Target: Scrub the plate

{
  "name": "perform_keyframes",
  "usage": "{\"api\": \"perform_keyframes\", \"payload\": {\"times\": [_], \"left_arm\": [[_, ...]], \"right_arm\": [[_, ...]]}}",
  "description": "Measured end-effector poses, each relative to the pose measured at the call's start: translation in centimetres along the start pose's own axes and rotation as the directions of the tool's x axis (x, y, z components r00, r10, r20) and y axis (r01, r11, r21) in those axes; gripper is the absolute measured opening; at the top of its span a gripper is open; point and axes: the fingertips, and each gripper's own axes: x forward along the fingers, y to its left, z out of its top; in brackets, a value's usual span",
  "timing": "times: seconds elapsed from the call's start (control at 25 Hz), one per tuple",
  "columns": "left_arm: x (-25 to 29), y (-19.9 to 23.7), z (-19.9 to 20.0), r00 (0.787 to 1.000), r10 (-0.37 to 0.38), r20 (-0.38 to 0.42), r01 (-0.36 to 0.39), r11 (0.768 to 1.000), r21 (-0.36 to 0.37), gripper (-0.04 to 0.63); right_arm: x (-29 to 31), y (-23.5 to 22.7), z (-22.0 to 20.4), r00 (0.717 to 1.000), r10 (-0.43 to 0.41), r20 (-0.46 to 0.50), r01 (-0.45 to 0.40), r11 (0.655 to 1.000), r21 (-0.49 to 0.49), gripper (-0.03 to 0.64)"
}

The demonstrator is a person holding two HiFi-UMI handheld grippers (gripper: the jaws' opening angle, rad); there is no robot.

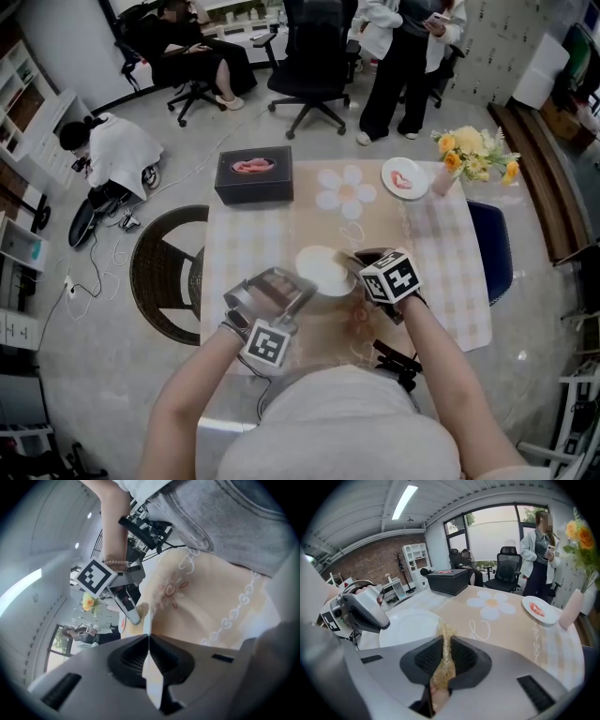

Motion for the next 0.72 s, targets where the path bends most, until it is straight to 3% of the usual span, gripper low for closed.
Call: {"api": "perform_keyframes", "payload": {"times": [0.32,0.48,0.72], "left_arm": [[0.1,0.5,0.1,1.0,0.029,-0.003,-0.029,0.999,0.03,0.017],[0.1,0.5,0.2,1.0,0.022,-0.002,-0.022,1.0,0.011,0.017],[0.1,0.8,0.3,0.999,0.032,0.0,-0.032,0.999,0.006,0.017]], "right_arm": [[1.4,-1.6,-0.3,0.998,-0.064,0.02,0.062,0.994,0.095,0.049],[0.9,-2.2,0.4,0.995,-0.089,0.044,0.082,0.986,0.145,0.049],[-2.1,-0.1,3.5,0.99,-0.001,0.139,-0.022,0.986,0.165,0.049]]}}
